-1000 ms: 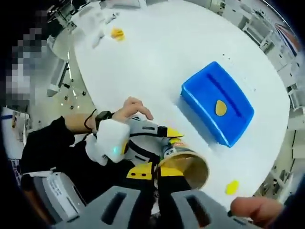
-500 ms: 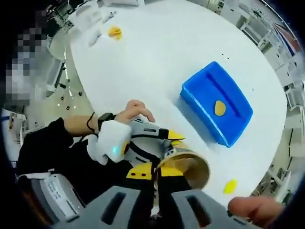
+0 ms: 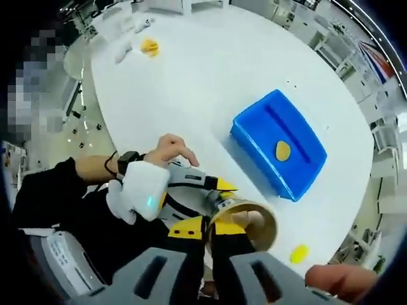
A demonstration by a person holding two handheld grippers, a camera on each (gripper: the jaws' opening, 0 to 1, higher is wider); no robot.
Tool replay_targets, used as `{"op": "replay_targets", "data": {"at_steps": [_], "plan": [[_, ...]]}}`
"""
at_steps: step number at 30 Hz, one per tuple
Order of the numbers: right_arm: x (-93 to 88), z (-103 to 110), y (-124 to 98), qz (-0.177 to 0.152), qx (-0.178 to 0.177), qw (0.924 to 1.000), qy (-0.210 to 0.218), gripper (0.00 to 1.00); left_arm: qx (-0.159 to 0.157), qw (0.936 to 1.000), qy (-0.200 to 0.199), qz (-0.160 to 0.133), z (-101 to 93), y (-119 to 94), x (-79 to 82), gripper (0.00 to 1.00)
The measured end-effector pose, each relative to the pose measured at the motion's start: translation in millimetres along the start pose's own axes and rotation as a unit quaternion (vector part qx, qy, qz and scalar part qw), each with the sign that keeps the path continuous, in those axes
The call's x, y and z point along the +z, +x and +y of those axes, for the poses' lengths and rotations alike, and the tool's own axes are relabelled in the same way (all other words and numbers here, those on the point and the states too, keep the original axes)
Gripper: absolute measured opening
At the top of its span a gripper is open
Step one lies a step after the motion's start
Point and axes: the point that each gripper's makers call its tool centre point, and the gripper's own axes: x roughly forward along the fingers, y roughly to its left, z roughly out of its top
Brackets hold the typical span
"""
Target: Open the lid of the chip container on the table, take out the chips, place them into the box in front of the container, and close the lid
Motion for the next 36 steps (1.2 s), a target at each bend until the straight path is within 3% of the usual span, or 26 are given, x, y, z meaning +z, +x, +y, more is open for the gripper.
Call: {"op": "replay_targets", "data": {"at_steps": [3, 6, 7, 10, 12, 14, 15, 16, 18, 19, 20, 21, 22, 23, 24, 25, 26, 30, 31, 32, 33, 35, 36], "plan": [[-3.6, 3.5, -1.1, -0.017, -0.005, 0.9985, -0.052, 0.04, -0.001, 1.0, -0.001, -0.001, -3.6, 0.4, 0.7, 0.47], [-5.0, 3.5, -10.3, -0.032, -0.004, 0.9973, -0.066, 0.06, -0.001, 1.0, -0.001, -0.001, -2.9, 0.3, 0.7, 0.47], [-2.6, 3.0, -15.1, -0.043, -0.001, 0.9969, -0.066, 0.07, -0.001, 1.0, -0.002, 0.0, 18.4, -3.7, -5.3, 0.47], [10.4, -0.3, -39.1, -0.11, 0.004, 0.9922, -0.057, 0.21, -0.001, 1.0, -0.001, 0.002, 10.4, -2.3, -2.1, 0.47], [24.0, -7.8, -64.1, -0.175, -0.004, 0.9823, -0.066, 0.27, -0.002, 1.0, -0.001, 0.002, 19.3, -3.7, -5.6, 0.47], [36.0, -20.2, -91.9, -0.25, -0.024, 0.9654, -0.072, 0.31, -0.002, 1.0, -0.001, 0.002, 19.1, -4.0, -5.8, 0.47], [39.4, -29.2, -107.9, -0.293, -0.037, 0.9529, -0.067, 0.33, -0.002, 1.0, 0.001, 0.001, 18.8, -4.0, -5.8, 0.47], [39.8, -37.1, -117.8, -0.318, -0.052, 0.9444, -0.063, 0.35, -0.003, 1.0, 0.002, 0.001, 18.3, -4.1, -5.8, 0.47], [38.2, -56.7, -137.2, -0.372, -0.105, 0.9199, -0.066, 0.43, -0.004, 1.0, 0.009, 0.0, 17.0, -4.5, -5.8, 0.47], [30.3, -63.7, -148.1, -0.396, -0.136, 0.9029, -0.095, 0.46, -0.005, 0.9999, 0.012, -0.002, 17.8, -4.0, -6.1, 0.47], [24.7, -67.4, -154.5, -0.414, -0.15, 0.8916, -0.104, 0.5, -0.006, 0.9999, 0.015, -0.005, 17.6, -4.1, -6.1, 0.47], [14.4, -76.4, -164.6, -0.441, -0.174, 0.8755, -0.093, 0.52, -0.008, 0.9998, 0.017, -0.009, 16.7, -4.2, -5.9, 0.47], [8.8, -82.0, -171.0, -0.46, -0.185, 0.8645, -0.086, 0.54, -0.009, 0.9998, 0.017, -0.011, 16.5, -4.3, -5.8, 0.47], [-1.0, -89.4, -180.7, -0.497, -0.196, 0.8423, -0.07, 0.56, -0.011, 0.9997, 0.016, -0.015, 16.3, -4.2, -5.5, 0.47], [-9.8, -96.2, -187.3, -0.521, -0.211, 0.8249, -0.06, 0.57, -0.012, 0.9996, 0.016, -0.018, 16.3, -4.2, -5.3, 0.47], [-23.3, -109.1, -195.4, -0.552, -0.245, 0.7956, -0.051, 0.59, -0.013, 0.9996, 0.015, -0.021, 16.0, -4.1, -5.0, 0.47], [-34.4, -115.1, -196.7, -0.568, -0.26, 0.7798, -0.043, 0.6, -0.014, 0.9995, 0.015, -0.022, 15.8, -4.1, -4.9, 0.47], [-85.9, -145.1, -176.0, -0.606, -0.3, 0.7365, 0.017, 0.71, -0.015, 0.9994, 0.014, -0.027, 15.1, -3.8, -4.3, 0.47], [-106.2, -161.3, -168.7, -0.622, -0.326, 0.7104, 0.05, 0.73, -0.016, 0.9993, 0.013, -0.029, 14.5, -3.5, -3.8, 0.47], [-119.9, -174.0, -161.5, -0.632, -0.338, 0.6931, 0.077, 0.74, -0.016, 0.9993, 0.013, -0.031, 14.1, -3.2, -3.7, 0.47], [-144.0, -193.9, -147.3, -0.636, -0.363, 0.6708, 0.118, 0.74, -0.016, 0.9993, 0.012, -0.033, 13.7, -3.0, -3.6, 0.47], [-189.0, -228.7, -112.9, -0.622, -0.404, 0.6417, 0.195, 0.74, -0.014, 0.9993, 0.013, -0.034, 12.5, -2.9, -3.0, 0.47], [-205.7, -240.4, -94.2, -0.609, -0.412, 0.6386, 0.227, 0.73, -0.013, 0.9993, 0.013, -0.034, 12.4, -2.9, -2.9, 0.47]]}}
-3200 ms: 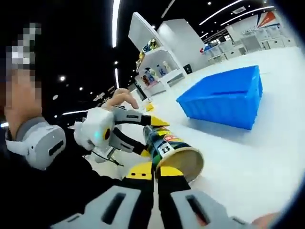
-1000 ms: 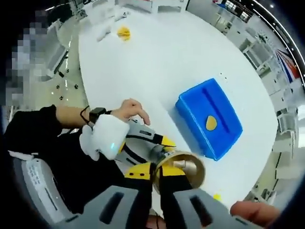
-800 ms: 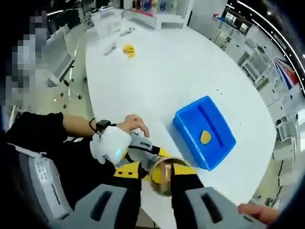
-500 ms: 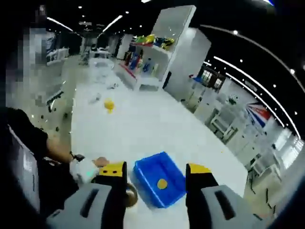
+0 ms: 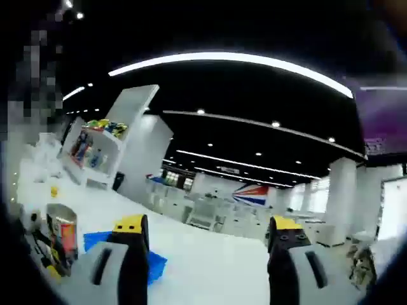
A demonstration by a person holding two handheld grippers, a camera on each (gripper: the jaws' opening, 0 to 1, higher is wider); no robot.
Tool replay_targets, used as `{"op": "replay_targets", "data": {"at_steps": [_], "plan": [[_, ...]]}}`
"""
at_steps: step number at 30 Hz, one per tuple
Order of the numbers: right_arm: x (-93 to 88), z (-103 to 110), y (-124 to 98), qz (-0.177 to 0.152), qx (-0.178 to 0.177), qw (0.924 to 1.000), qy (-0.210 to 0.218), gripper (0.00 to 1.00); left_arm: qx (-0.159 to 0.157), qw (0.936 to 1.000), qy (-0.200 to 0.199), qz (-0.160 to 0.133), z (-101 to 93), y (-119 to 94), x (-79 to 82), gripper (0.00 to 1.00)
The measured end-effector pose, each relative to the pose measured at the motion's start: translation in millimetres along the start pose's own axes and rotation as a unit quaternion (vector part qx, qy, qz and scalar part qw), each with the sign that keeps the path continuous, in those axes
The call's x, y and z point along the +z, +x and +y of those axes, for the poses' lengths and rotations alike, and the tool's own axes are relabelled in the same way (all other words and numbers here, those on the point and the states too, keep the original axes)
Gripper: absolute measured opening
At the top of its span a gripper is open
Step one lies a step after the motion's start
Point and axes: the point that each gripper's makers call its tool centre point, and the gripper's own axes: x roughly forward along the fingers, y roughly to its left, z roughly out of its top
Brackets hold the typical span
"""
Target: Open the lid of the chip container on the table, take out the chips, place them into the box in front of the container, and close the lid
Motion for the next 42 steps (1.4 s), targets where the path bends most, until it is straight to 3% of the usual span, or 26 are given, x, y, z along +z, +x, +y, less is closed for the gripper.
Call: {"op": "replay_targets", "data": {"at_steps": [3, 5, 7, 11, 15, 18, 26, 42], "plan": [[-82.0, -28.4, -8.7, 0.076, -0.038, 0.9962, 0.019, 0.77, 0.001, 1.0, 0.001, -0.003, -0.7, -0.5, -0.1, 0.47], [-128.1, -39.5, -16.4, 0.123, -0.059, 0.9904, 0.023, 0.92, 0.001, 1.0, 0.0, -0.004, -1.4, -0.7, -0.2, 0.47], [-147.3, -40.6, -17.4, 0.125, -0.059, 0.9901, 0.024, 0.96, 0.0, 1.0, -0.002, -0.006, -1.9, -0.7, -0.2, 0.47], [-178.9, -42.0, -23.5, 0.148, -0.073, 0.9863, 0.007, 0.81, 0.001, 0.9999, -0.003, -0.01, -3.3, -0.9, -0.2, 0.47], [-202.0, -35.1, -23.8, 0.17, -0.068, 0.9831, 0.008, 0.81, 0.001, 0.9999, -0.003, -0.011, -4.8, -0.8, -0.3, 0.47], [-225.1, -31.5, -27.8, 0.215, -0.064, 0.9746, -0.002, 0.81, 0.001, 0.9999, -0.003, -0.014, -6.0, -0.8, -0.2, 0.47], [-230.9, -30.7, -30.6, 0.23, -0.067, 0.9708, 0.016, 0.72, 0.001, 0.9999, -0.003, -0.016, -7.1, -0.2, -0.9, 0.47], [-244.2, -28.3, -34.4, 0.259, -0.061, 0.9639, 0.014, 0.68, 0.002, 0.9998, -0.003, -0.02, -7.1, 0.6, -2.1, 0.48]]}}
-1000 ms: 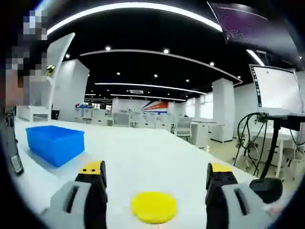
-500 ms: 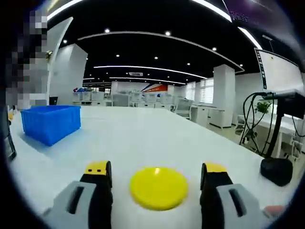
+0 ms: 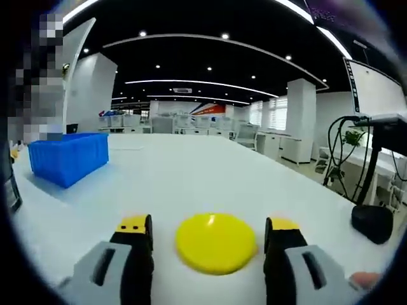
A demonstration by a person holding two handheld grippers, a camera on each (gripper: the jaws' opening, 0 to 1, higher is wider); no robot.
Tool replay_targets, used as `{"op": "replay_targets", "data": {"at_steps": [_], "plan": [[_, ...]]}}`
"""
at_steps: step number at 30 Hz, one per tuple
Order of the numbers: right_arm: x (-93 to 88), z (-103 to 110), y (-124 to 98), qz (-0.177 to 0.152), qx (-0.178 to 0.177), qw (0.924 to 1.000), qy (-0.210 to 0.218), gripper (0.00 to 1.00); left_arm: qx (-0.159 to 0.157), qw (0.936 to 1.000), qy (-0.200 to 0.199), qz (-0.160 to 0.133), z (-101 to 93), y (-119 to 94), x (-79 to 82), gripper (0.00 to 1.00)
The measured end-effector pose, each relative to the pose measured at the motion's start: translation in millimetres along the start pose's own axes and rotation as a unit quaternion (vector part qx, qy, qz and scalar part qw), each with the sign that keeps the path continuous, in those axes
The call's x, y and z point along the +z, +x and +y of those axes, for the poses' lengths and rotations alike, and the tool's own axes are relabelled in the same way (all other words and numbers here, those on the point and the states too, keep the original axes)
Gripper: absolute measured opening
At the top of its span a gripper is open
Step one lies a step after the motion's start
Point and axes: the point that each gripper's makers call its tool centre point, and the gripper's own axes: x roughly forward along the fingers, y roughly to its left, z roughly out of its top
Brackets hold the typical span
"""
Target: Open the lid of the chip container on the table, take out the chips, place them into the box in front of the container, and close the lid
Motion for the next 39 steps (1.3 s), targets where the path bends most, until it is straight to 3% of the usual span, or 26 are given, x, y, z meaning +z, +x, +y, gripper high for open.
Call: {"op": "replay_targets", "data": {"at_steps": [12, 17, 20, 36, 39], "plan": [[-1.6, 2.0, -0.1, 0.003, 0.003, 1.0, 0.003, 0.62, 0.002, 1.0, 0.002, 0.0, 0.9, 0.0, -0.1, 0.48], [-1.4, 3.1, -1.0, 0.003, 0.002, 1.0, 0.0, 0.57, 0.003, 1.0, 0.008, -0.001, 1.1, 0.5, -0.1, 0.48], [-2.6, 5.0, -1.6, 0.007, 0.006, 1.0, 0.004, 0.47, 0.002, 1.0, 0.008, 0.0, 1.6, 1.1, -0.5, 0.48], [-1.8, 0.6, -5.6, 0.016, -0.009, 0.9998, -0.005, 0.46, 0.004, 0.9999, 0.015, -0.003, 4.5, 2.0, -1.5, 0.48], [5.7, 0.5, -7.7, 0.003, -0.012, 0.9998, -0.013, 0.46, 0.003, 0.9999, 0.015, -0.003, 5.4, 2.2, -1.7, 0.48]]}}
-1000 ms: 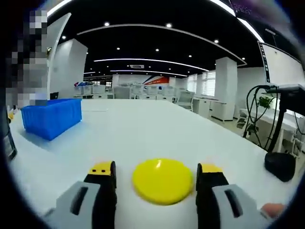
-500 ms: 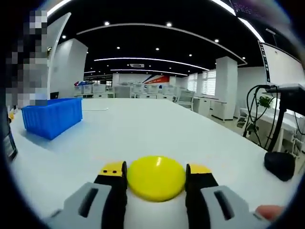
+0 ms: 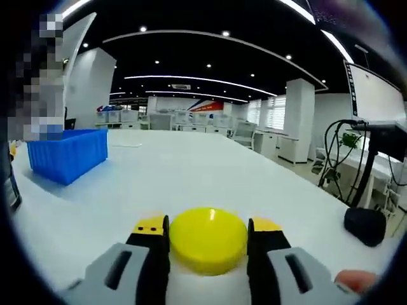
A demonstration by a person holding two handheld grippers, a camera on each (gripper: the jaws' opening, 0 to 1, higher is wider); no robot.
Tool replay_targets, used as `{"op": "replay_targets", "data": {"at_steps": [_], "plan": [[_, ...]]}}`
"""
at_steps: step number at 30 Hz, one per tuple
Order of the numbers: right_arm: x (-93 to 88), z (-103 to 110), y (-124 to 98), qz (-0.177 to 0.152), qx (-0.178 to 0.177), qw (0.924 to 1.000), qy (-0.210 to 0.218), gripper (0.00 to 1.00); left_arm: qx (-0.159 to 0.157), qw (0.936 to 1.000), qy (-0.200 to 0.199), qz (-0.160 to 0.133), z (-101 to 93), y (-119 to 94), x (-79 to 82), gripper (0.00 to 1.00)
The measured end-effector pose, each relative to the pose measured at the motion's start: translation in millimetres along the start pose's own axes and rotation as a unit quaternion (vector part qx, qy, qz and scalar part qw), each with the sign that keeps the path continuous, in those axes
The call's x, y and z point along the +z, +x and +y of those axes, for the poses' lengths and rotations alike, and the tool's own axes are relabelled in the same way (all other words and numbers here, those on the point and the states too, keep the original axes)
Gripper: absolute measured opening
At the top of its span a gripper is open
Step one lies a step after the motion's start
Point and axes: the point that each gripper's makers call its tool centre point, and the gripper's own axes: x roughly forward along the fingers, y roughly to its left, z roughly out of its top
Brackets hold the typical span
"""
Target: Open the lid of the chip container on the table, take out the chips, place them into the box in front of the container, and close the lid
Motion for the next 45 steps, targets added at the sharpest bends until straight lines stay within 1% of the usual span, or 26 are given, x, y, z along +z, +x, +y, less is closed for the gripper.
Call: {"op": "replay_targets", "data": {"at_steps": [2, 4, 6, 8, 9, 10, 11, 12, 13, 14, 15, 16, 17, 20, 21, 22, 23, 24, 25, 27, 29, 30, 33, 35, 44, 45], "plan": [[7.3, -1.2, -0.6, -0.007, 0.001, 1.0, 0.002, 0.46, 0.0, 1.0, 0.0, -0.001, 0.4, 0.1, -0.1, 0.48], [24.0, -0.1, -3.9, -0.018, 0.006, 0.9998, 0.01, 0.46, 0.0, 1.0, 0.0, -0.001, 0.8, 0.2, -0.2, 0.48], [52.3, 4.4, -9.4, -0.041, 0.018, 0.9989, 0.009, 0.46, 0.0, 1.0, -0.001, -0.002, 1.3, 0.3, -0.3, 0.48], [87.3, 15.0, -19.1, -0.069, 0.044, 0.9964, 0.023, 0.46, 0.0, 1.0, -0.001, -0.003, 1.8, 0.5, -0.5, 0.48], [109.7, 23.6, -27.0, -0.086, 0.064, 0.9937, 0.031, 0.46, -0.001, 1.0, -0.001, -0.003, 2.0, 0.6, -0.6, 0.48], [117.3, 27.1, -30.2, -0.092, 0.072, 0.9926, 0.034, 0.46, -0.001, 1.0, -0.002, -0.003, 2.1, 0.5, -0.5, 0.48], [141.4, 36.0, -40.2, -0.114, 0.093, 0.9884, 0.04, 0.46, -0.001, 1.0, -0.002, -0.003, 2.3, 0.6, -0.6, 0.48], [155.4, 42.7, -47.2, -0.124, 0.106, 0.9856, 0.046, 0.46, -0.001, 1.0, -0.002, -0.004, 2.6, 0.7, -0.6, 0.48], [175.5, 56.0, -59.6, -0.138, 0.13, 0.9805, 0.053, 0.46, -0.001, 1.0, -0.002, -0.004, 2.8, 0.8, -0.7, 0.48], [187.9, 65.5, -67.7, -0.148, 0.149, 0.9762, 0.056, 0.46, -0.001, 1.0, -0.002, -0.004, 3.0, 0.8, -0.7, 0.48], [203.3, 80.9, -80.1, -0.156, 0.179, 0.9692, 0.064, 0.46, -0.001, 1.0, -0.002, -0.004, 3.2, 0.9, -0.7, 0.48], [213.1, 91.0, -88.5, -0.163, 0.198, 0.964, 0.069, 0.46, -0.001, 1.0, -0.002, -0.004, 3.4, 0.9, -0.7, 0.48], [225.0, 108.1, -101.6, -0.171, 0.23, 0.9552, 0.074, 0.46, -0.001, 1.0, -0.002, -0.005, 3.5, 0.9, -0.7, 0.48], [241.6, 141.7, -127.0, -0.18, 0.287, 0.9379, 0.076, 0.46, -0.001, 1.0, -0.002, -0.005, 2.3, 0.1, 0.0, 0.48], [245.8, 157.0, -138.4, -0.178, 0.31, 0.9312, 0.072, 0.46, -0.001, 1.0, -0.002, -0.005, 2.1, -0.2, 0.1, 0.48], [248.9, 166.7, -146.1, -0.178, 0.325, 0.9263, 0.07, 0.46, -0.001, 1.0, -0.001, -0.005, 2.1, -0.5, 0.3, 0.48], [252.8, 180.6, -156.9, -0.184, 0.344, 0.9187, 0.062, 0.46, 0.0, 1.0, -0.001, -0.005, 2.2, -0.6, 0.3, 0.48], [254.1, 189.9, -163.9, -0.183, 0.357, 0.9141, 0.059, 0.46, 0.0, 1.0, -0.001, -0.006, 1.1, -1.2, 0.8, 0.48], [253.9, 204.8, -174.1, -0.18, 0.378, 0.9064, 0.054, 0.46, 0.0, 1.0, -0.001, -0.006, 0.9, -1.4, 0.9, 0.48], [250.5, 228.3, -187.8, -0.17, 0.409, 0.8951, 0.047, 0.46, 0.0, 1.0, 0.0, -0.006, 0.6, -1.7, 1.1, 0.48], [242.8, 250.6, -197.9, -0.159, 0.434, 0.8865, 0.029, 0.46, 0.0, 1.0, 0.0, -0.006, 0.5, -1.8, 1.2, 0.48], [239.1, 258.2, -200.2, -0.155, 0.439, 0.8846, 0.021, 0.46, 0.0, 1.0, 0.0, -0.005, 0.4, -1.9, 1.2, 0.48], [223.4, 276.0, -197.8, -0.137, 0.441, 0.8871, -0.013, 0.46, 0.0, 1.0, 0.001, -0.005, 0.1, -2.3, 1.5, 0.48], [216.0, 284.5, -194.9, -0.127, 0.443, 0.8872, -0.024, 0.46, 0.001, 1.0, 0.004, -0.005, -0.2, -2.7, 1.3, 0.48], [200.3, 296.6, -185.0, -0.089, 0.454, 0.885, -0.054, 0.46, 0.001, 0.9999, 0.015, -0.004, -1.6, -3.8, 1.5, 0.49], [200.3, 298.0, -186.7, -0.088, 0.461, 0.8818, -0.051, 0.46, 0.001, 0.9999, 0.015, -0.004, -1.7, -3.8, 1.5, 0.49]]}}
